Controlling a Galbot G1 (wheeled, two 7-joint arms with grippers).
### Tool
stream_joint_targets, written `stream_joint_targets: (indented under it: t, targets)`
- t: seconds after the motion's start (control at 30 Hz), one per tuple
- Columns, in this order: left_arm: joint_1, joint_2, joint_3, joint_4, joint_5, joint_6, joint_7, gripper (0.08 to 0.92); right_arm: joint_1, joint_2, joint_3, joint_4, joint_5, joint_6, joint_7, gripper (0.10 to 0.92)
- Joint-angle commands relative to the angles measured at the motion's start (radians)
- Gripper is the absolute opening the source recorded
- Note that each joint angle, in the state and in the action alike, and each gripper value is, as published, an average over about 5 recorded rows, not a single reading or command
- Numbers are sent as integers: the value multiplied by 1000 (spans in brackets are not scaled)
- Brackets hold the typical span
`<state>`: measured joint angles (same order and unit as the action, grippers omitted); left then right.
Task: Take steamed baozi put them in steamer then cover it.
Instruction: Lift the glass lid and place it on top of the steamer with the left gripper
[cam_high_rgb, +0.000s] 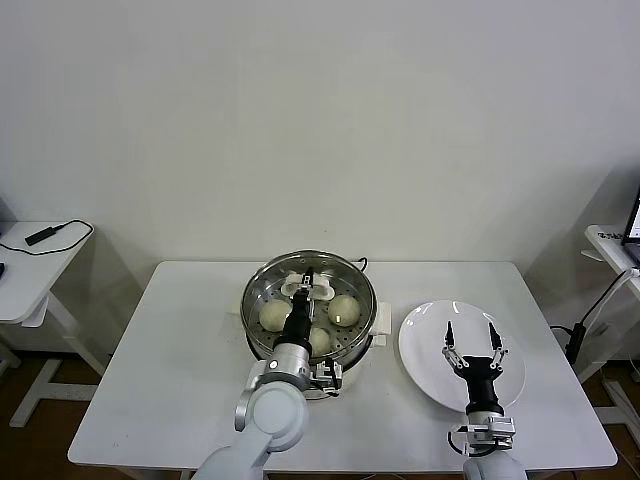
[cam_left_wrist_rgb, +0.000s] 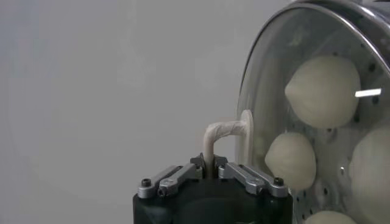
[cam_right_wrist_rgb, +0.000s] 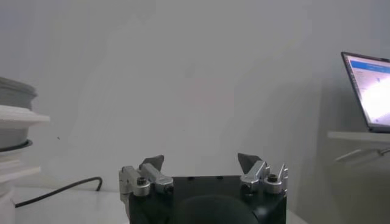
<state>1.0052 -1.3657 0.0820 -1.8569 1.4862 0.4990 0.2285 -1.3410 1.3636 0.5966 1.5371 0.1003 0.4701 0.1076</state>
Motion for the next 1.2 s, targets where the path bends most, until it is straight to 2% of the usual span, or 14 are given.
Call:
stream_joint_targets:
  t: [0.03,1.2]
  targets:
    - [0,2,-2,3,3,-2,5,194,5,3,-1,-1,-1,2,-1,823]
    - [24,2,-12,1,10,-33,0,197,4,2,6,3,2,3,0,823]
